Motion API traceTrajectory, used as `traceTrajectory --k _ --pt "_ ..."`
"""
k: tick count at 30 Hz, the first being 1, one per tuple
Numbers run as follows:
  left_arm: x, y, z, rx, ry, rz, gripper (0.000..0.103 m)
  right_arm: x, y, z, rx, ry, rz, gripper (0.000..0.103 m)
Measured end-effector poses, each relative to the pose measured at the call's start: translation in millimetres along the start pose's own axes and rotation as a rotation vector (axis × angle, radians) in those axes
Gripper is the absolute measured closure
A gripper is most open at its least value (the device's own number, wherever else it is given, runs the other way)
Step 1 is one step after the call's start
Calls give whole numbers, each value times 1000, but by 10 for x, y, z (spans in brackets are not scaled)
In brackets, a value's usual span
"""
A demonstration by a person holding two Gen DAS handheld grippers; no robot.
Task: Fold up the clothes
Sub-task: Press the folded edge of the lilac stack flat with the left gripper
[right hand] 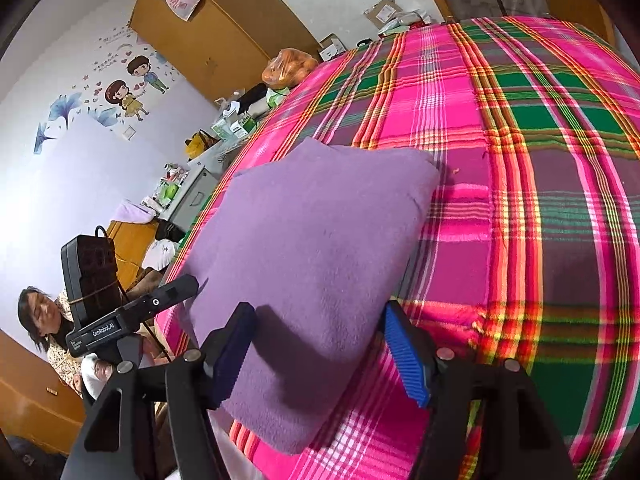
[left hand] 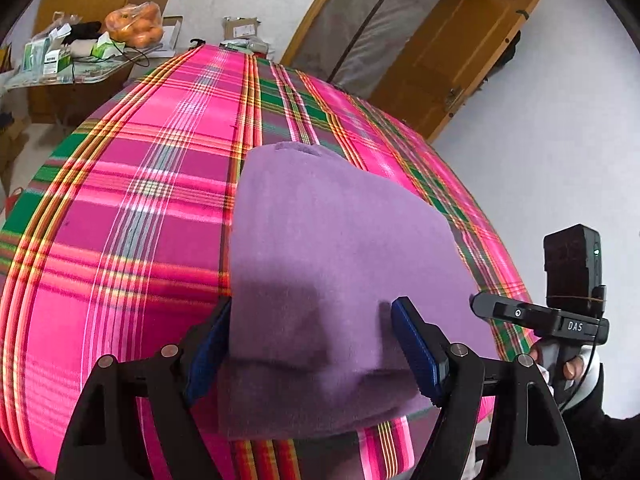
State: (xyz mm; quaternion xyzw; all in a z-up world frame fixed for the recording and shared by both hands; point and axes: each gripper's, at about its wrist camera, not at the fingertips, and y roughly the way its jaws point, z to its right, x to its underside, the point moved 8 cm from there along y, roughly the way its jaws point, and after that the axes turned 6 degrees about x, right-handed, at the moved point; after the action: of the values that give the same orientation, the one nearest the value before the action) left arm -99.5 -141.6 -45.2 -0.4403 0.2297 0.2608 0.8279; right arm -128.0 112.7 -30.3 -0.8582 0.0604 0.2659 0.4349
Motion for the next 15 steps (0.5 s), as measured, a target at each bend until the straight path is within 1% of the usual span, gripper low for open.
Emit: traceTrajectory --k 5,6,7,9,11,15 --pt "-105 110 13 -39 21 -6 24 -104 70 28 -6 39 9 39" --pt "-99 102 14 -46 20 -6 24 -109 77 28 -3 42 10 40" --pt "-85 91 19 -51 21 -4 25 -104 75 32 -1 44 10 43" --pt "-42 51 25 -61 23 0 28 -89 64 49 1 47 7 48" --pt "-11 20 19 -74 24 6 37 -79 56 69 -7 57 5 52" --pt "-6 22 -16 -98 30 18 43 -103 80 71 -9 63 3 53"
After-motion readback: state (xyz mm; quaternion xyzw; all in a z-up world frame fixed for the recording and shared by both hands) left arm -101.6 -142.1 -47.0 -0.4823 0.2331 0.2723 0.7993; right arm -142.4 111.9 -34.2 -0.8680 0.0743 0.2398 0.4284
